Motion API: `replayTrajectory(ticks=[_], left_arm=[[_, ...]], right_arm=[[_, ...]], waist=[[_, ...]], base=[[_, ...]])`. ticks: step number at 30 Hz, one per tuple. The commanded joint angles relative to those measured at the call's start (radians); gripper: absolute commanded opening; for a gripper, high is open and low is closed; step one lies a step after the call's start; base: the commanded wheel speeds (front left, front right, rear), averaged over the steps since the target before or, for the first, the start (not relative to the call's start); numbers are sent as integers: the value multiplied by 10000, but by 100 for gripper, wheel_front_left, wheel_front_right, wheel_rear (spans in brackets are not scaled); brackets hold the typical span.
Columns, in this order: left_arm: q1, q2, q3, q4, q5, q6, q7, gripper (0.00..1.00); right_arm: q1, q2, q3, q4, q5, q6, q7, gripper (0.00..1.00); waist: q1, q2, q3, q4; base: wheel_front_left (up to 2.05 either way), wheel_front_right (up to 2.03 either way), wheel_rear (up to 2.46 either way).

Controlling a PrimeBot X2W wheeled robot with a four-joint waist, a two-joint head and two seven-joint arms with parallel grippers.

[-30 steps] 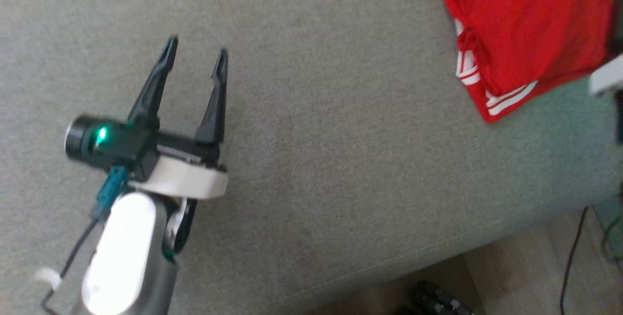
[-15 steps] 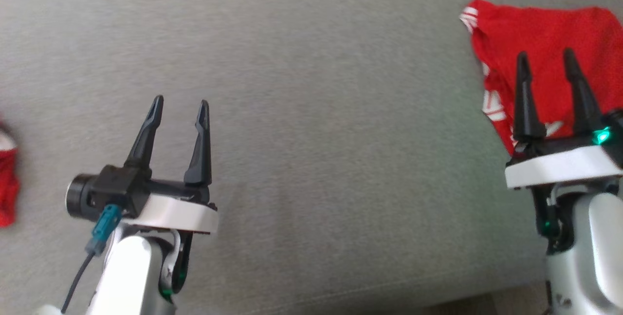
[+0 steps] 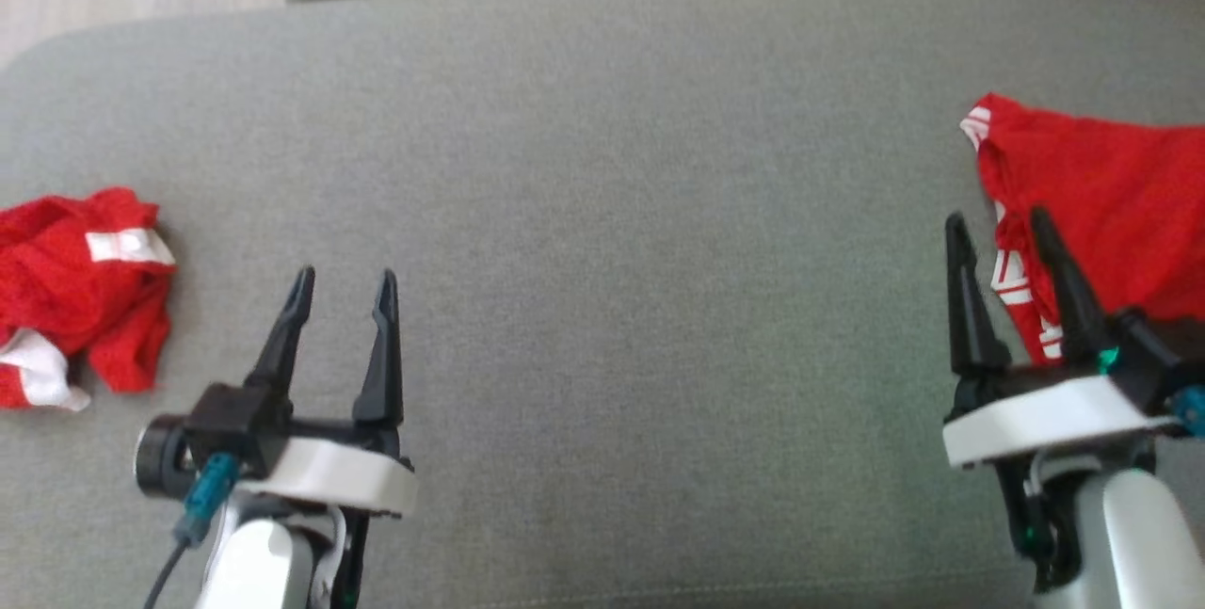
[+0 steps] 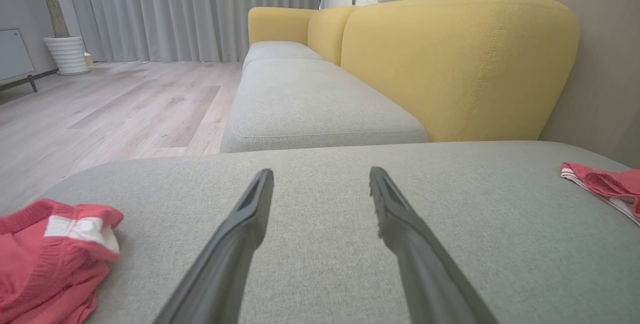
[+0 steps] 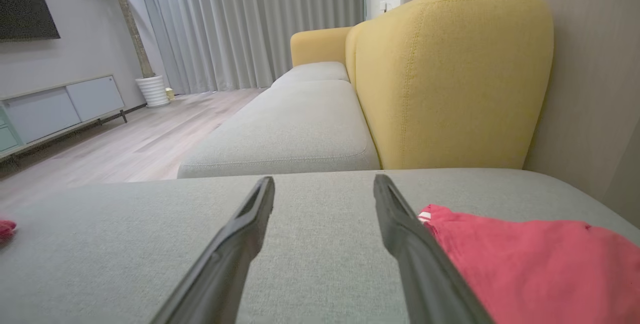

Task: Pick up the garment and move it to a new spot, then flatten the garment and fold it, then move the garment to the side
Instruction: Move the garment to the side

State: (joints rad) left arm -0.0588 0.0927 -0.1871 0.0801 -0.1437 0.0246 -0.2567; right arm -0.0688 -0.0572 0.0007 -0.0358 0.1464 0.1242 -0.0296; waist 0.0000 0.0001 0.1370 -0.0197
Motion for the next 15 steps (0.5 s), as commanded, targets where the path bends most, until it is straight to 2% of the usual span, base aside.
replayTrajectory(ticks=[1,15], left_arm=[[-126,96,301,-239,-23,-32,-51,100],[737,201,170,-58,-121,47,8,100]], right_arm=[[4,21,274,-405,-91,65,66,100],[997,59,449,-527,-151,65,498,100]], waist=[[0,-1,-304,75],[0,-1,-1087,97]], base=[[0,0,0],[0,0,0]])
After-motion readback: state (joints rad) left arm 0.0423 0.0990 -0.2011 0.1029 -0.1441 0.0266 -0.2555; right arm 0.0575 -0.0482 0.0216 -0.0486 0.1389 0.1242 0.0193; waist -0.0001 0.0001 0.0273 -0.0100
